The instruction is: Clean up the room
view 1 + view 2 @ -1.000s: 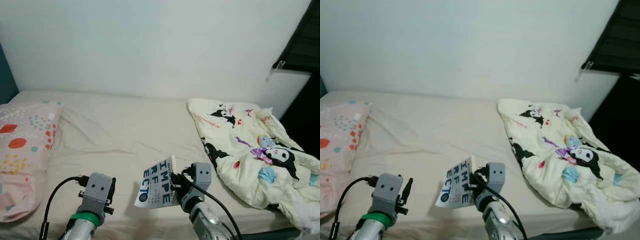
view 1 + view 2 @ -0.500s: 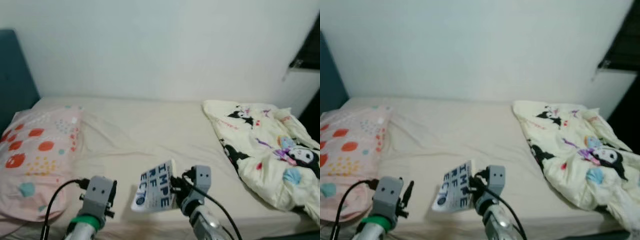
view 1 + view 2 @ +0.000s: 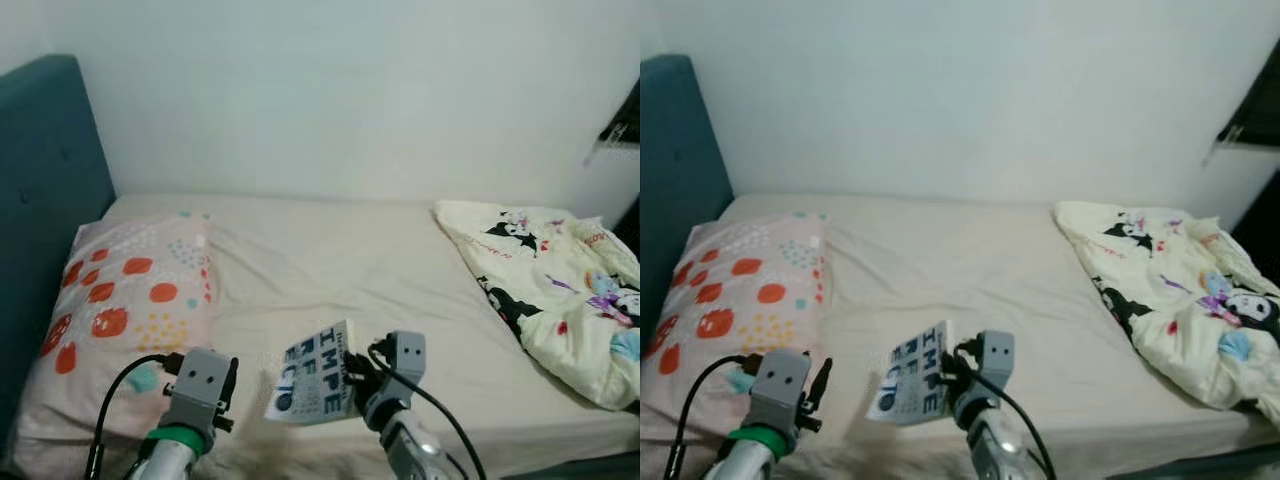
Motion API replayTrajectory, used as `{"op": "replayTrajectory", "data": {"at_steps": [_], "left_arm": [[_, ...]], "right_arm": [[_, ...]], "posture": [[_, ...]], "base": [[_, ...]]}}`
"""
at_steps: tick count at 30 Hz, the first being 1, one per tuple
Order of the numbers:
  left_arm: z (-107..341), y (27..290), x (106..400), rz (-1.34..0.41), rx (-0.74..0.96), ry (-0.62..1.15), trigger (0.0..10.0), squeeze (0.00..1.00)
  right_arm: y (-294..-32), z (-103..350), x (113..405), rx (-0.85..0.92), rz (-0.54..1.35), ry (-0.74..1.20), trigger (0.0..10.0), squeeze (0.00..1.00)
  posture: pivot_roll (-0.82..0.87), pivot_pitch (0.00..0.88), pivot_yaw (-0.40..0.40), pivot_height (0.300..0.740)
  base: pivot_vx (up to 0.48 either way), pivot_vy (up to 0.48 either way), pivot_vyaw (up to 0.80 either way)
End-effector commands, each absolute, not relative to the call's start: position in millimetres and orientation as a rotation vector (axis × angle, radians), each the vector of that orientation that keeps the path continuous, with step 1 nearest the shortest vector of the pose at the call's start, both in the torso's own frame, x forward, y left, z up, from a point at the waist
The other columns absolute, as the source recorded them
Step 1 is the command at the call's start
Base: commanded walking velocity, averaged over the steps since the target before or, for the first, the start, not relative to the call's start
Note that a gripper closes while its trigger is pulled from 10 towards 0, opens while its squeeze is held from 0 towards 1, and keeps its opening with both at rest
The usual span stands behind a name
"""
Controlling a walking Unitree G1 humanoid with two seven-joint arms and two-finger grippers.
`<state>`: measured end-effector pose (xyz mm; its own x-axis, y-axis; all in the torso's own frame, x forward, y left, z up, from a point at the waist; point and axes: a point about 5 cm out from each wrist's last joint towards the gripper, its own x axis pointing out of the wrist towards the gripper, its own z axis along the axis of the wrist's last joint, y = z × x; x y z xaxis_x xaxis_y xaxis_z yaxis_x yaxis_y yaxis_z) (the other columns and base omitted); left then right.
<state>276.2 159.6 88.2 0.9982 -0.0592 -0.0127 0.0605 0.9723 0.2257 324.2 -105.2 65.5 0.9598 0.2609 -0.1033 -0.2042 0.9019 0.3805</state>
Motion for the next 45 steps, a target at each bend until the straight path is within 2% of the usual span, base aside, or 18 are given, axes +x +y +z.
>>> {"op": "replayTrajectory", "data": {"at_steps": [1,4,21,45], "left_arm": [[84,160,275,-0.056,0.210,0.033,10.0,0.00],[83,169,278,0.001,0.232,0.057,10.0,0.00],[82,170,280,0.012,0.236,0.080,10.0,0.00],[78,176,283,0.056,0.230,0.112,10.0,0.00]], "right_arm": [[-104,68,325,0.380,0.248,0.134,10.0,0.00],[-103,68,324,0.384,0.244,0.131,10.0,0.00],[-105,68,323,0.387,0.236,0.129,10.0,0.00],[-107,68,325,0.379,0.236,0.139,10.0,0.00]], "posture": [[0.10,0.038,-0.025,0.740],[0.10,0.040,-0.020,0.740],[0.09,0.045,-0.017,0.740],[0.09,0.049,-0.028,0.740]], "base": [[0.000,0.439,0.00],[0.000,-0.480,0.00],[0.000,-0.480,0.00],[0.000,-0.014,0.00]]}}
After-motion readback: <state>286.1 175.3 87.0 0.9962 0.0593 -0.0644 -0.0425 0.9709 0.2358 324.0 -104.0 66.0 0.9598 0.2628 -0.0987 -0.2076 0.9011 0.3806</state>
